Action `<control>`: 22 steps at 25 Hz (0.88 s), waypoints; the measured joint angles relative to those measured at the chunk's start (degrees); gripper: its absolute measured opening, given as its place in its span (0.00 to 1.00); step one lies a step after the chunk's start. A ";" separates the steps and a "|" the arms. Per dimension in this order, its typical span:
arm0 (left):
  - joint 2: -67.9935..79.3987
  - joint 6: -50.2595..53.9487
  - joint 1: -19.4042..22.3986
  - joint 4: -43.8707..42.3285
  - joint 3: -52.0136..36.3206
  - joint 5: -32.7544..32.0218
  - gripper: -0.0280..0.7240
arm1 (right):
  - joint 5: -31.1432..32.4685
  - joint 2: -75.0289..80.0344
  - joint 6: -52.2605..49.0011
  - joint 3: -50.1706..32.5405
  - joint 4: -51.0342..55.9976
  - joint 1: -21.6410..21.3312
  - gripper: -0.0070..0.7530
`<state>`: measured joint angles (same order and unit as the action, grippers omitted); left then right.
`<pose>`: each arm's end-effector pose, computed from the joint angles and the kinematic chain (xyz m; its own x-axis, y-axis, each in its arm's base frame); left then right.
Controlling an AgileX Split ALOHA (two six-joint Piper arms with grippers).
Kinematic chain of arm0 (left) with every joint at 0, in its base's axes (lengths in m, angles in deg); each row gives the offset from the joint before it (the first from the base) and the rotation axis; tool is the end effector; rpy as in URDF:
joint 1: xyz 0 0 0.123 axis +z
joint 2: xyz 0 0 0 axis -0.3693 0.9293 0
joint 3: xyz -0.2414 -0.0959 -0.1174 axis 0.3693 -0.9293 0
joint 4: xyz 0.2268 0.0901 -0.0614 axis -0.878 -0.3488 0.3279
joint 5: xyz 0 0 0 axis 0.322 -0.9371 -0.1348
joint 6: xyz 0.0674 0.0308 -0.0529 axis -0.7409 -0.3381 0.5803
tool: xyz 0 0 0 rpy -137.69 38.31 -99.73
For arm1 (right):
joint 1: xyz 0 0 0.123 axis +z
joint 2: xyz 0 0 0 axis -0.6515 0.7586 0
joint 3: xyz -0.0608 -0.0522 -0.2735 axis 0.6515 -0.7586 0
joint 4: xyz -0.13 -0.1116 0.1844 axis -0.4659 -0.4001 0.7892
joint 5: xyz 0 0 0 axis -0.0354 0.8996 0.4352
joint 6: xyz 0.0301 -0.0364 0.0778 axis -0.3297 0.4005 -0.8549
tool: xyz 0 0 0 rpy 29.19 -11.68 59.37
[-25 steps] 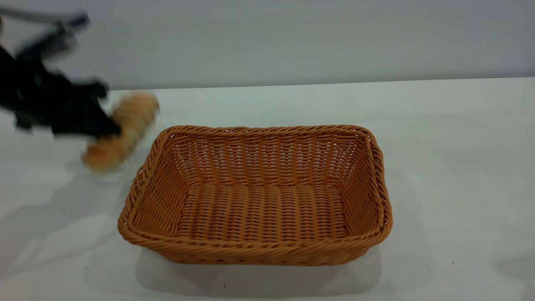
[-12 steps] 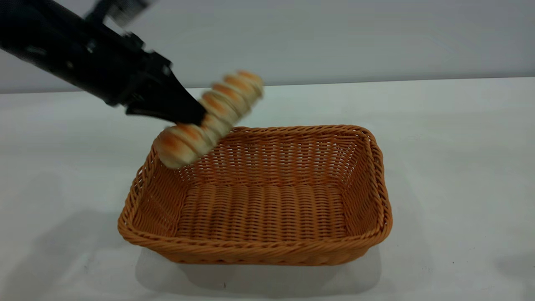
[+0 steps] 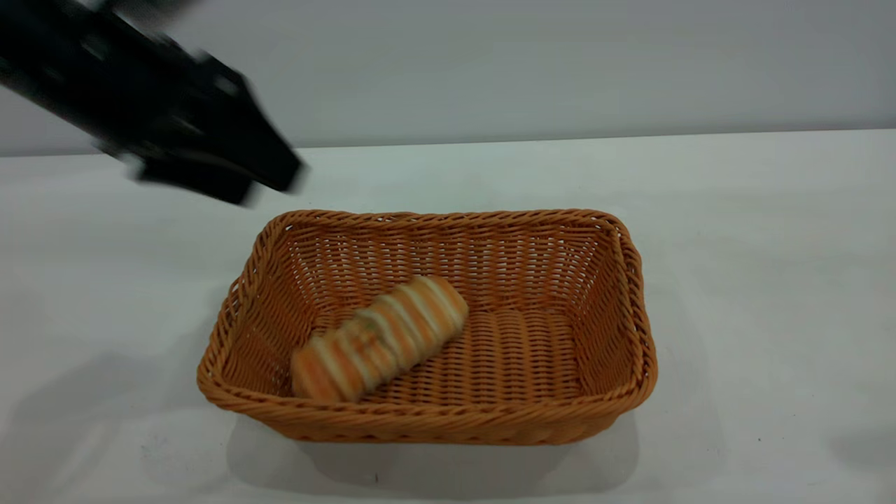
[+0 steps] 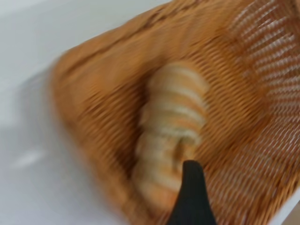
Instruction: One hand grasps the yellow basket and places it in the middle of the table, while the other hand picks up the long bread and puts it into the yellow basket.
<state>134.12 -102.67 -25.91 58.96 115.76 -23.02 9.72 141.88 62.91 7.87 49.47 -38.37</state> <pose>0.3379 -0.0701 0.1842 -0.8482 0.2048 -0.4884 0.4150 0.8300 -0.3728 0.1869 0.0133 0.3019 -0.8805 -0.1149 -0.4600 -0.1395 0.9900 0.0198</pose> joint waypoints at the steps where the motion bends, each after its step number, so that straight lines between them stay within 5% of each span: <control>1: -3.27 5.30 1.17 -6.44 0.84 -1.94 0.88 | 0.75 0.00 0.00 0.00 -0.06 0.00 0.76; 7: -22.21 25.83 3.15 -33.44 2.65 -15.44 0.74 | 6.55 -1.96 0.00 0.00 -0.09 0.00 0.76; 22: -65.21 35.44 3.15 -37.99 -6.85 -26.69 0.66 | 14.08 -34.81 3.38 -0.82 0.43 0.00 0.76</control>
<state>68.92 -67.23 -22.76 20.96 108.91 -49.70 23.79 107.07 66.29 7.05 49.90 -38.37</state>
